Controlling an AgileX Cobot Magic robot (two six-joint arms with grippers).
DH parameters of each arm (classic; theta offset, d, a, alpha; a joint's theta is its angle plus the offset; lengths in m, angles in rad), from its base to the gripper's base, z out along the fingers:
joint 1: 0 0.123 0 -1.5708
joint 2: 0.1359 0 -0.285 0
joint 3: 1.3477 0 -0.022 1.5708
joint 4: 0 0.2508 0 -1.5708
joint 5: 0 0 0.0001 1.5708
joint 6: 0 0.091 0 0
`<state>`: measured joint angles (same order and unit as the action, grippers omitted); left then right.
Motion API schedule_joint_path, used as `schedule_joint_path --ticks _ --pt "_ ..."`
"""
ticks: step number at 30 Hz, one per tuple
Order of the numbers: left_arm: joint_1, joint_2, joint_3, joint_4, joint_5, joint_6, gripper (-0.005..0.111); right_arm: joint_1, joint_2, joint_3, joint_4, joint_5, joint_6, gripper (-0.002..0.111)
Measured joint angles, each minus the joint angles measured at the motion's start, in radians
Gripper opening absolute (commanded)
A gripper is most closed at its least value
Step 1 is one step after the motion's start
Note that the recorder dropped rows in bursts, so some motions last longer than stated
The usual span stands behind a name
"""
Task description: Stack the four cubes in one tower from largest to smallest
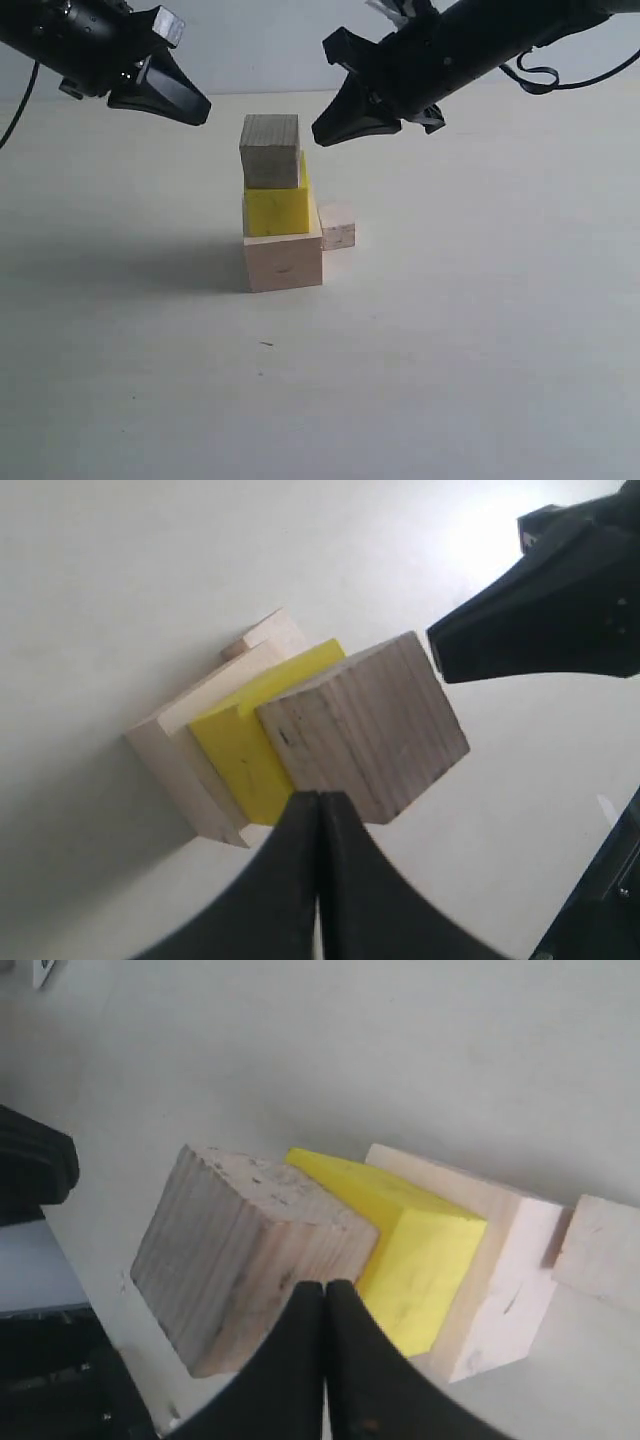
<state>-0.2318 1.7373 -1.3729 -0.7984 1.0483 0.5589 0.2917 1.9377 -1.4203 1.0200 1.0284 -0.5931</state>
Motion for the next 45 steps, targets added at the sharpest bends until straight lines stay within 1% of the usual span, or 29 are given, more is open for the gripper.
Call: schedule_joint_path --ticks 4,10,16,38,45 --pt "0.000 0.000 0.000 -0.008 -0.010 0.007 0.000 0.000 0.005 0.000 0.011 -0.019 -0.020 0.000" --pt "0.000 0.000 0.000 -0.008 -0.012 0.009 0.000 0.000 0.078 0.000 0.045 -0.023 -0.037 0.000" --pt "0.000 0.000 0.000 -0.008 -0.016 0.009 0.000 0.000 0.083 0.000 0.107 -0.027 -0.077 0.000" --pt "0.000 0.000 0.000 -0.008 -0.022 0.009 0.000 0.000 0.083 0.000 0.121 -0.044 -0.105 0.000" --pt "0.000 0.000 0.000 -0.008 -0.022 0.009 0.000 0.000 0.083 0.000 0.154 -0.051 -0.128 0.000"
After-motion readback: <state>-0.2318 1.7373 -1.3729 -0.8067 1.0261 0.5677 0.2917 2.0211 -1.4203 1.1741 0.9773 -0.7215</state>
